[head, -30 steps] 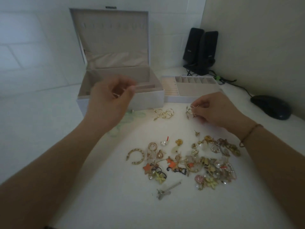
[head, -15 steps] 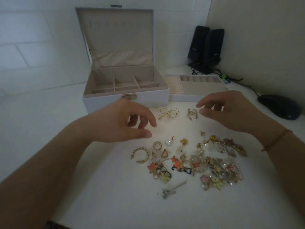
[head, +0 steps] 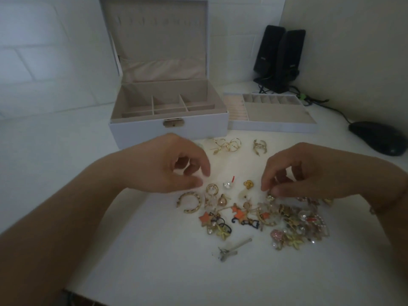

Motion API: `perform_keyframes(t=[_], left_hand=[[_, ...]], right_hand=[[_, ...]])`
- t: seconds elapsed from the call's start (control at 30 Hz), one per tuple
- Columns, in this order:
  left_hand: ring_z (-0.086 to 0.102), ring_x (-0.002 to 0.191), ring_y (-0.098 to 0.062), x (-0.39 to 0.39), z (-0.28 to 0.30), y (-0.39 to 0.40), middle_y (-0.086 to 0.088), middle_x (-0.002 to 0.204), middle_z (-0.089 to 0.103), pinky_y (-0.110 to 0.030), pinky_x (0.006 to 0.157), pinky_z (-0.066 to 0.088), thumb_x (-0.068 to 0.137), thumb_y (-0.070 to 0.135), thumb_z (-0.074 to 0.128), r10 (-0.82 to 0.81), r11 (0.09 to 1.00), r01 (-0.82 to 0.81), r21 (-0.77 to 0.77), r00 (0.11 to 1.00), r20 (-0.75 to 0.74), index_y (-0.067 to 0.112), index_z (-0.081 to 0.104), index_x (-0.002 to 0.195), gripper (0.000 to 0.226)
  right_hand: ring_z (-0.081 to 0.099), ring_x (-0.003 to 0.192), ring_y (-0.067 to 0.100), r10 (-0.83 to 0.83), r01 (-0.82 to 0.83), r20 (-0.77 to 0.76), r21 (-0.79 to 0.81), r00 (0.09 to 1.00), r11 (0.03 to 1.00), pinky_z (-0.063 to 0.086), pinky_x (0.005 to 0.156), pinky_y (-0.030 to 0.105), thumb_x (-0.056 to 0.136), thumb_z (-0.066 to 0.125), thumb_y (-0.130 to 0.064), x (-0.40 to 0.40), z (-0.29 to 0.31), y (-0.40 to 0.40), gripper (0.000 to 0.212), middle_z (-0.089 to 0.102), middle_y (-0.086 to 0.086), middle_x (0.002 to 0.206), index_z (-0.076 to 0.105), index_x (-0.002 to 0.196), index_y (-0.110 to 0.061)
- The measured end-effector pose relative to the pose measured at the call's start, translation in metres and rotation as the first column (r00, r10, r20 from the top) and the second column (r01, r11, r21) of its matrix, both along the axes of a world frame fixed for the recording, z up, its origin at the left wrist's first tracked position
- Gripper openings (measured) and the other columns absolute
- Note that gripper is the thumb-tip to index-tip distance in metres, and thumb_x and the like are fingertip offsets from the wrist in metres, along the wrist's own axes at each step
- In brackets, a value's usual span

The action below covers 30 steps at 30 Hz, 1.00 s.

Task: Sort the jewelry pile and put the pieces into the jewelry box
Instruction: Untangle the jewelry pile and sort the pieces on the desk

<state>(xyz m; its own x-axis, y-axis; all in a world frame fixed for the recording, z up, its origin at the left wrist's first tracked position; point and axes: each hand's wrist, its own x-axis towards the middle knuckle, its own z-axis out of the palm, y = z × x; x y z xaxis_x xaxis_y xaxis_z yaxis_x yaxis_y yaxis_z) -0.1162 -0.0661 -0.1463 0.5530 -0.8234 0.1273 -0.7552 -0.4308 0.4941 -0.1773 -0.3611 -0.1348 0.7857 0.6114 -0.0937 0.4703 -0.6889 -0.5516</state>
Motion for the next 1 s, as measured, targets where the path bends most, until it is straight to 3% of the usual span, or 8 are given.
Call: perform_keyframes(t=[0.1, 0.2, 0.33, 0.47, 0.63, 0.7, 0.87, 1.0], left_hand=[[0.058, 0.073, -0.013, -0.006, -0.007, -0.013, 0.015, 0.084, 0.063, -0.009, 0.06, 0.04, 0.087, 0.034, 0.068, 0.06, 0.978, -0.037, -0.203, 0.993, 0.104, 0.03, 0.07, 0.104, 0.018], [0.059, 0.084, -0.009, -0.014, -0.015, -0.029, 0.018, 0.093, 0.065, -0.008, 0.064, 0.041, 0.088, 0.036, 0.07, 0.063, 0.982, -0.04, -0.182, 0.99, 0.124, 0.032, 0.07, 0.11, 0.021], [0.063, 0.088, -0.01, -0.016, -0.02, -0.036, 0.019, 0.092, 0.069, -0.019, 0.072, 0.049, 0.087, 0.037, 0.071, 0.048, 0.99, -0.043, -0.133, 0.998, 0.035, 0.037, 0.073, 0.108, 0.021], [0.066, 0.083, -0.012, -0.016, -0.024, -0.041, 0.016, 0.087, 0.071, -0.029, 0.075, 0.053, 0.085, 0.026, 0.076, 0.04, 0.989, -0.036, -0.142, 0.999, 0.022, 0.032, 0.077, 0.097, 0.014], [0.065, 0.084, -0.014, -0.012, -0.022, -0.038, 0.017, 0.086, 0.073, -0.017, 0.072, 0.047, 0.083, 0.024, 0.078, 0.084, 0.974, -0.097, -0.203, 0.994, -0.073, 0.031, 0.078, 0.088, 0.01], [0.066, 0.084, -0.015, -0.012, -0.02, -0.037, 0.016, 0.087, 0.073, -0.018, 0.069, 0.047, 0.083, 0.025, 0.077, 0.092, 0.966, -0.109, -0.233, 0.992, -0.085, 0.03, 0.078, 0.088, 0.007], [0.069, 0.079, -0.016, -0.014, -0.018, -0.036, 0.008, 0.085, 0.075, -0.042, 0.075, 0.055, 0.084, 0.025, 0.075, 0.119, 0.944, -0.168, -0.283, 0.976, -0.181, 0.025, 0.077, 0.088, 0.005], [0.065, 0.065, -0.008, -0.016, -0.017, -0.035, 0.012, 0.074, 0.072, -0.037, 0.068, 0.055, 0.084, 0.023, 0.075, 0.105, 0.951, -0.154, -0.267, 0.976, -0.189, 0.026, 0.074, 0.083, 0.003]], right_hand=[[0.065, 0.079, 0.011, -0.007, 0.007, 0.006, 0.02, 1.0, 1.0, 0.047, 0.058, 0.012, 0.084, 0.064, -0.028, -0.004, 0.008, -0.005, 0.016, 0.071, -0.015, 0.089, 0.071, 0.093, -0.039], [0.064, 0.078, 0.015, -0.034, 0.031, 0.059, 0.055, 0.998, 0.998, 0.052, 0.056, 0.031, 0.082, 0.064, -0.027, -0.005, 0.016, -0.017, 0.019, 0.07, -0.012, 0.094, 0.069, 0.091, -0.043], [0.057, 0.076, 0.017, 0.025, -0.026, -0.009, -0.001, 1.0, 1.0, 0.043, 0.061, 0.015, 0.077, 0.075, -0.027, -0.006, 0.016, -0.024, 0.024, 0.068, -0.007, 0.093, 0.068, 0.092, -0.044], [0.055, 0.076, 0.016, 0.018, -0.019, -0.051, -0.013, 0.999, 1.0, 0.043, 0.066, 0.014, 0.073, 0.078, -0.035, -0.004, 0.012, -0.022, 0.024, 0.066, -0.009, 0.089, 0.069, 0.093, -0.044], [0.057, 0.079, 0.018, 0.033, -0.037, -0.056, -0.07, 0.998, 0.997, 0.05, 0.073, 0.039, 0.07, 0.073, -0.05, -0.001, 0.003, -0.014, 0.023, 0.063, -0.01, 0.087, 0.07, 0.092, -0.044], [0.058, 0.079, 0.016, 0.024, -0.027, -0.04, -0.057, 0.999, 0.998, 0.049, 0.073, 0.036, 0.072, 0.075, -0.045, -0.001, 0.002, -0.014, 0.018, 0.062, -0.01, 0.084, 0.072, 0.089, -0.042], [0.06, 0.076, 0.015, -0.001, 0.0, 0.016, 0.022, 1.0, 1.0, 0.045, 0.067, 0.019, 0.078, 0.069, -0.039, -0.005, 0.01, -0.018, 0.012, 0.068, -0.011, 0.083, 0.073, 0.088, -0.034], [0.06, 0.065, 0.007, -0.116, 0.11, 0.078, 0.072, 0.99, 0.991, 0.041, 0.057, 0.009, 0.08, 0.066, -0.033, -0.006, 0.02, -0.031, 0.006, 0.07, -0.013, 0.077, 0.07, 0.085, -0.032]])
